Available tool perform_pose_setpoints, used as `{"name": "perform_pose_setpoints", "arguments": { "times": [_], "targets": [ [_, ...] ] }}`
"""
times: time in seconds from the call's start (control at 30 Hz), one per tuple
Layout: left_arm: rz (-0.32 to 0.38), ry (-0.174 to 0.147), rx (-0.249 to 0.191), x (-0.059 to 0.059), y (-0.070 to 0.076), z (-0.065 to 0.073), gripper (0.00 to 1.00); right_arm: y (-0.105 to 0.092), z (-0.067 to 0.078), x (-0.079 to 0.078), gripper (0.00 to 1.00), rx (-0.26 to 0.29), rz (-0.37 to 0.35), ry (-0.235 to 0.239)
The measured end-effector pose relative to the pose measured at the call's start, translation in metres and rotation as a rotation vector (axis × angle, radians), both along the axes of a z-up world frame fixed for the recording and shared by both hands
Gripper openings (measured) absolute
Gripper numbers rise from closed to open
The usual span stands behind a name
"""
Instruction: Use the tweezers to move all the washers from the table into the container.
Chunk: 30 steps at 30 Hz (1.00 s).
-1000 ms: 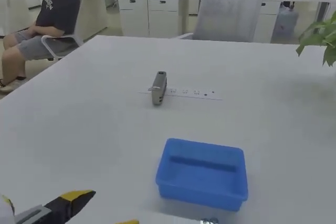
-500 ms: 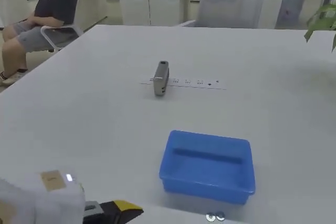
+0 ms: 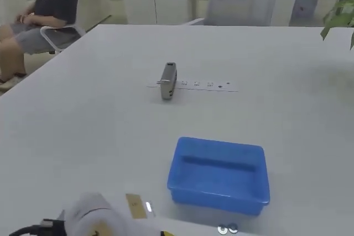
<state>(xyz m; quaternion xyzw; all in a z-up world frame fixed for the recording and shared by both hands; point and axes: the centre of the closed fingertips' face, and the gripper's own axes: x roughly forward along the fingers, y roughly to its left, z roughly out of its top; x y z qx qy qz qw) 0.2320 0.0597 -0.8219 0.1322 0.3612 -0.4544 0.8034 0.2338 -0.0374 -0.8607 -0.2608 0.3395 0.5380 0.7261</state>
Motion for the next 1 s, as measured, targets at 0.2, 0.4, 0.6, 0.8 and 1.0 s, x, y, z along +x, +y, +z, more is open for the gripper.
{"name": "perform_pose_setpoints", "arguments": {
  "times": [0.2, 0.4, 0.6, 0.8, 1.0],
  "targets": [
    [-0.047, -0.014, 0.018, 0.006, -0.011, 0.002, 0.24, 0.001, -0.005, -0.002, 0.0, -0.022, 0.062, -0.023],
    [-0.125, -0.031, 0.033, 0.011, -0.022, 0.006, 0.2, 0.005, -0.002, -0.004, 0.0, -0.018, 0.122, -0.064],
    [-0.271, -0.056, 0.099, 0.012, -0.038, 0.005, 0.15, 0.012, 0.017, -0.007, 0.0, 0.003, 0.163, -0.113],
    [-0.389, -0.075, 0.142, 0.006, -0.054, 0.004, 0.09, 0.021, 0.044, -0.009, 0.0, 0.03, 0.195, -0.155],
    [-0.445, -0.098, 0.123, 0.001, -0.062, 0.014, 0.0, 0.034, 0.065, -0.008, 0.0, 0.05, 0.221, -0.191]
  ]
}}
